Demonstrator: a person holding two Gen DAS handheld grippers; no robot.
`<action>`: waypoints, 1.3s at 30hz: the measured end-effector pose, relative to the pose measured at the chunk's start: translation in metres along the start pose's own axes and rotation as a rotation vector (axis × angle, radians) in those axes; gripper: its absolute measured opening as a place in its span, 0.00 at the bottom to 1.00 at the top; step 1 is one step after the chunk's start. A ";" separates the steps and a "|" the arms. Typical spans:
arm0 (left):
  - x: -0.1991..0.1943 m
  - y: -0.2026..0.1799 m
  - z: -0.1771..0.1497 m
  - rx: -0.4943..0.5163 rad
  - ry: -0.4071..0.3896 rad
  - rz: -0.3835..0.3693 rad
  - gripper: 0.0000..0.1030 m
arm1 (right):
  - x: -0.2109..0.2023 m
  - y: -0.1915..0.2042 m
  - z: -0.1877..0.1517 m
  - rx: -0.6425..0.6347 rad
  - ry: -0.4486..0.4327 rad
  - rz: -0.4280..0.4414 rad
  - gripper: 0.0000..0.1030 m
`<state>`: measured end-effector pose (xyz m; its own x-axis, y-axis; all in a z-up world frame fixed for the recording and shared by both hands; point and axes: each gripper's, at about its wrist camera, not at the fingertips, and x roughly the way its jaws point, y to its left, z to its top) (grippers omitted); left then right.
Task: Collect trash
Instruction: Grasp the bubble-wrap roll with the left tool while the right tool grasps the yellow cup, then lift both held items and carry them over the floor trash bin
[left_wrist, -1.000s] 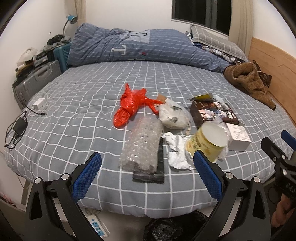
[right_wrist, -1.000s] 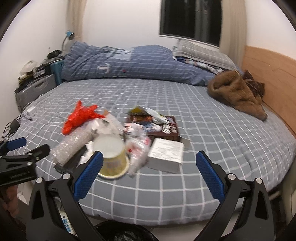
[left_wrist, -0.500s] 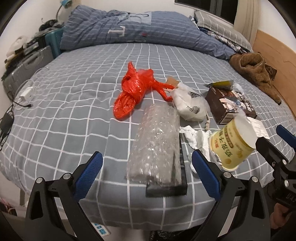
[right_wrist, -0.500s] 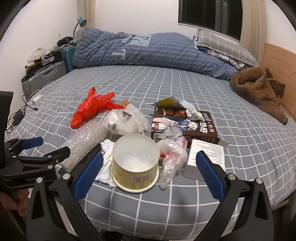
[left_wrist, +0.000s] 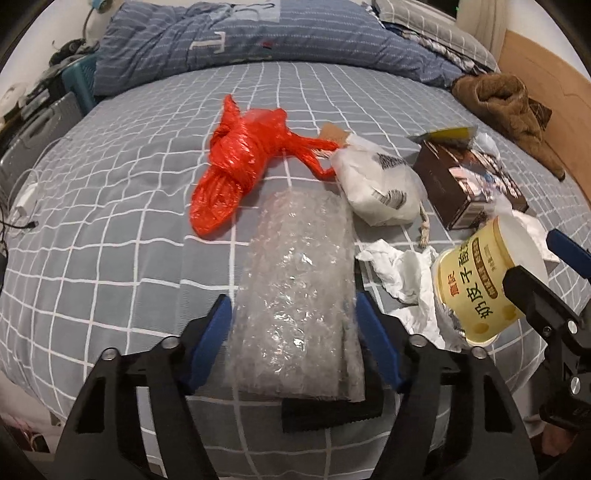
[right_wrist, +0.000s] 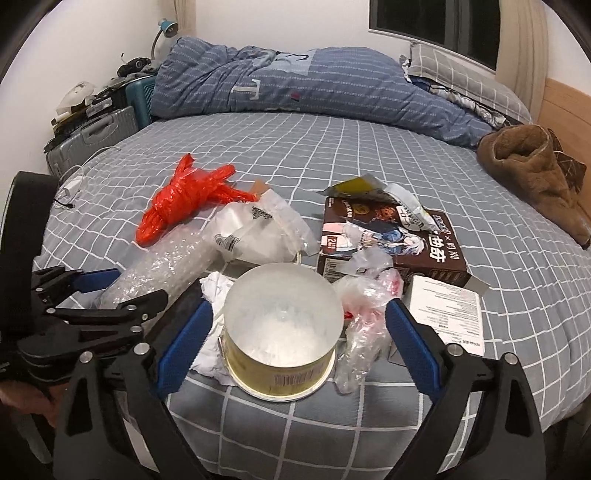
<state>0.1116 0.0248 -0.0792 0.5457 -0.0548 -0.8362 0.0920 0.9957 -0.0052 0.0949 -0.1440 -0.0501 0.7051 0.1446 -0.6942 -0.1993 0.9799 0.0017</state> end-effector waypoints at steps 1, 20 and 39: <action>0.002 -0.001 -0.001 0.003 0.005 0.001 0.58 | 0.001 0.000 -0.001 0.001 0.004 0.004 0.83; -0.005 0.007 0.002 -0.047 0.000 -0.004 0.32 | 0.002 0.008 -0.006 -0.005 -0.002 0.025 0.65; -0.058 0.000 0.003 -0.073 -0.098 -0.022 0.32 | -0.041 -0.002 0.000 0.034 -0.101 0.021 0.65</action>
<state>0.0823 0.0282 -0.0290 0.6232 -0.0805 -0.7779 0.0461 0.9967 -0.0662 0.0660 -0.1522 -0.0215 0.7665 0.1767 -0.6175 -0.1926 0.9804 0.0414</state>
